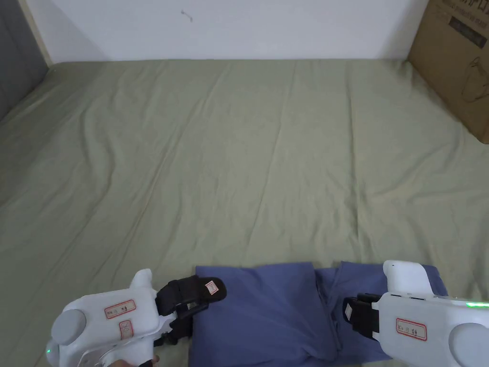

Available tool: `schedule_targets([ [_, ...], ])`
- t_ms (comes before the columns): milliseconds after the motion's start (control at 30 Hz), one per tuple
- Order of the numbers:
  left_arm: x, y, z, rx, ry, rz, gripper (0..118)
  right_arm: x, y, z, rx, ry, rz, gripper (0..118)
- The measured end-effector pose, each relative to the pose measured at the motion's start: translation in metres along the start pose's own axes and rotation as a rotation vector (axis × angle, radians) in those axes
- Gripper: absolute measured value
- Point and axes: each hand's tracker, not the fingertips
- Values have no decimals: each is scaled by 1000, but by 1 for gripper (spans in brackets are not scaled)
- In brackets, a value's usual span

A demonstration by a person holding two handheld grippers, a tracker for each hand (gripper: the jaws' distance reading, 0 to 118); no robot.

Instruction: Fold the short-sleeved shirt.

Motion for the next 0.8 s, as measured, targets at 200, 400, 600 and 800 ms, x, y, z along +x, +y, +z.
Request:
schedule_targets([
  [200, -15, 10, -27, -90, 169, -18, 7, -3, 3, 3, -8, -7, 6, 0],
  [400, -11, 25, -2, -115, 67, -54, 7, -9, 11, 3, 0, 1, 12, 0],
  [600, -7, 66, 49, -92, 175, -157, 7, -11, 11, 2, -1, 6, 19, 0],
  [800, -3, 94, 119, -61, 362, -199, 7, -8, 9, -1, -7, 2, 5, 0],
])
